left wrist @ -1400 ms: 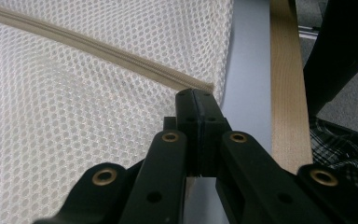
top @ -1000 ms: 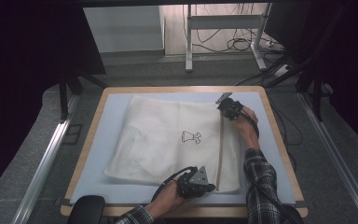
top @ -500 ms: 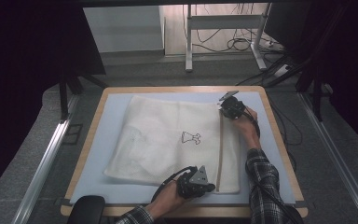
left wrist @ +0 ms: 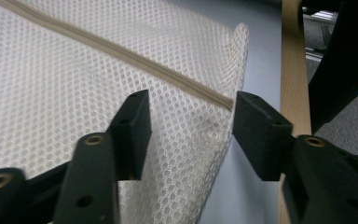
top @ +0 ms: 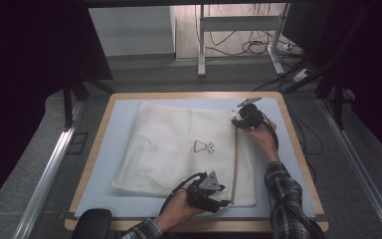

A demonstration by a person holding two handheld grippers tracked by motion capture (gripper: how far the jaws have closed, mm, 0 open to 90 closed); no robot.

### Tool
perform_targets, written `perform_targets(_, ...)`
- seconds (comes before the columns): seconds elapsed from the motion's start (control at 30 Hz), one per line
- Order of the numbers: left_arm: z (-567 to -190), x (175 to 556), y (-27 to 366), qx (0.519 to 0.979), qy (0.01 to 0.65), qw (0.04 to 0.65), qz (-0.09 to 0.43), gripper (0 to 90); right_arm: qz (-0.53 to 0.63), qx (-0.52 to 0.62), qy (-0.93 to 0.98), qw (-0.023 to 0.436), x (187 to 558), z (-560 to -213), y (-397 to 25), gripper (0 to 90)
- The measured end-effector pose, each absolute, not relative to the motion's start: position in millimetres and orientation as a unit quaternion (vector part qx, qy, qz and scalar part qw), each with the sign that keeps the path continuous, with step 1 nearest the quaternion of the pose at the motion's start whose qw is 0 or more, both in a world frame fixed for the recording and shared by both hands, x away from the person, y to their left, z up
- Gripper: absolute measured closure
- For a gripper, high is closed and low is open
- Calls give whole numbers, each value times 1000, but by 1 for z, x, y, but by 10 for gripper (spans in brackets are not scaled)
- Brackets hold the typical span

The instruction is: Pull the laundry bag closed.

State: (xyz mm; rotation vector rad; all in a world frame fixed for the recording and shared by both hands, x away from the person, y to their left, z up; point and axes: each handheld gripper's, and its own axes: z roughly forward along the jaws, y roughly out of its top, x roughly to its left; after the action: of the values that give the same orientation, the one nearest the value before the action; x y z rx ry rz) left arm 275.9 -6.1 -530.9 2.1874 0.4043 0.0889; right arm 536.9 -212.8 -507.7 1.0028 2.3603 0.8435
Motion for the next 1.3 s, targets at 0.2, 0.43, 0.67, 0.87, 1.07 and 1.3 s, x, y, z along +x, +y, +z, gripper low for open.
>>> perform_targets(0.2,-528,278,-2,881,167,442,37,298,311,362,854,209,533,-509,-207,360)
perform_targets(0.43,-526,280,2,881,172,440,31,214,322,358,853,200,527,-505,-204,296)
perform_targets(0.67,-525,282,6,882,175,438,21,179,324,361,853,191,518,-500,-203,236)
perform_targets(0.87,-525,283,11,886,175,428,29,152,332,359,856,168,509,-497,-198,119)
perform_targets(1.07,-521,281,16,887,177,426,35,123,336,362,851,176,502,-495,-196,59)
perform_targets(1.3,-519,278,22,887,178,424,35,109,356,367,841,178,493,-488,-196,5)
